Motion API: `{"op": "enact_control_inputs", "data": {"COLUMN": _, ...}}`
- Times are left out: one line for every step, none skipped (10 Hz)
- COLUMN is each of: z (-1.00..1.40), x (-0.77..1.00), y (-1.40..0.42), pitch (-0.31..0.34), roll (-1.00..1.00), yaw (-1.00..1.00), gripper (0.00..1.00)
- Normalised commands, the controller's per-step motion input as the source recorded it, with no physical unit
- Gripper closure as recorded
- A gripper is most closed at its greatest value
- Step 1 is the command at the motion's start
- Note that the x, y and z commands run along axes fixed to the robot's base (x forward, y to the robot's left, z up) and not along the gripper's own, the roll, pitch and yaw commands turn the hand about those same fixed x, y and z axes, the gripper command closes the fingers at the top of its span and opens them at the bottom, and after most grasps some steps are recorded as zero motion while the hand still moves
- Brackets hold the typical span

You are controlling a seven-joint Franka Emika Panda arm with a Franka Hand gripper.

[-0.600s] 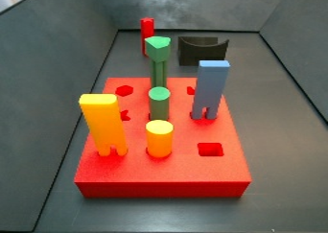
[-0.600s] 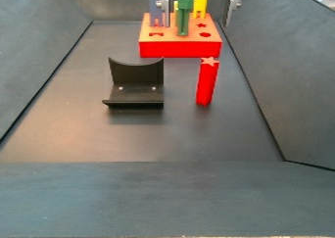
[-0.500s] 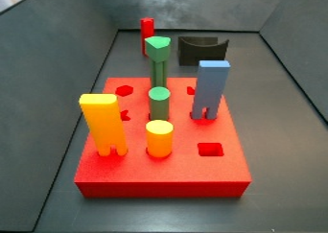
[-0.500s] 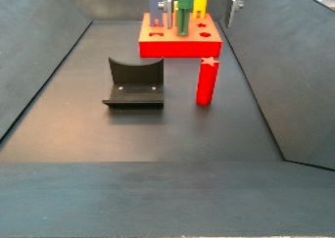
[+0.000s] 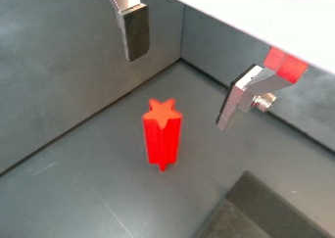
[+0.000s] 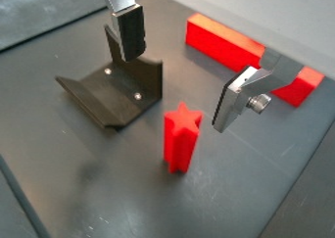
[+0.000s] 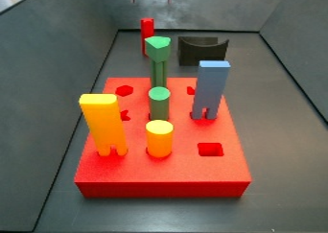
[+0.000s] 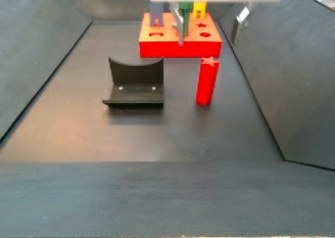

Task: Pick up the star object. Move up. Move to above the board. Insert the star object.
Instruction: Pick up the star object.

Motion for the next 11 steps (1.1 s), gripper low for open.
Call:
{"op": "enact_control_inputs", "data": {"z": -0.88, "x": -0.01, "y": 0.00, "pitch": 0.000, "roll": 0.00, "yaw": 0.01, "gripper": 0.00}}
{"op": "enact_control_inputs", "data": {"z": -0.89, "x": 0.00, "y": 0.00, "pitch": 0.000, "roll": -0.06, "yaw": 0.01, "gripper": 0.00}}
{"op": "enact_control_inputs", "data": {"z": -0.91, "x": 0.00, "y": 0.00, "pitch": 0.000, "roll": -0.09, "yaw": 0.00, "gripper": 0.00}}
{"op": "enact_control_inputs", "data": {"z": -0.95, "x": 0.00, "y": 0.00, "pitch": 0.000, "roll": -0.08, "yaw": 0.00, "gripper": 0.00}}
{"op": "enact_control_inputs", "data": {"z": -1.00, "x": 0.00, "y": -0.03, "pitch": 0.000, "roll": 0.00, "yaw": 0.00, "gripper": 0.00}}
{"op": "enact_control_inputs", "data": {"z": -0.81, "x": 0.00, "y": 0.00, "pitch": 0.000, "roll": -0.01, "yaw": 0.00, "gripper": 0.00}}
{"op": "enact_control_inputs", "data": {"z": 0.00, "x": -0.01, "y": 0.06, "pitch": -0.030, "roll": -0.04, "yaw": 0.00, "gripper": 0.00}}
{"op": "enact_control_inputs", "data": {"z": 0.00, "x": 0.00, "y": 0.00, "pitch": 0.000, "roll": 0.02, "yaw": 0.00, "gripper": 0.00}}
{"op": "enact_control_inputs", "data": {"z": 0.00, "x": 0.00, "y": 0.00, "pitch": 0.000, "roll": 0.02, "yaw": 0.00, "gripper": 0.00}}
{"op": "enact_control_inputs", "data": {"z": 0.00, "x": 0.00, "y": 0.00, "pitch": 0.000, "roll": 0.00, "yaw": 0.00, "gripper": 0.00}}
{"op": "enact_control_inputs", "data": {"z": 0.00, "x": 0.00, "y": 0.00, "pitch": 0.000, "roll": 0.00, "yaw": 0.00, "gripper": 1.00}}
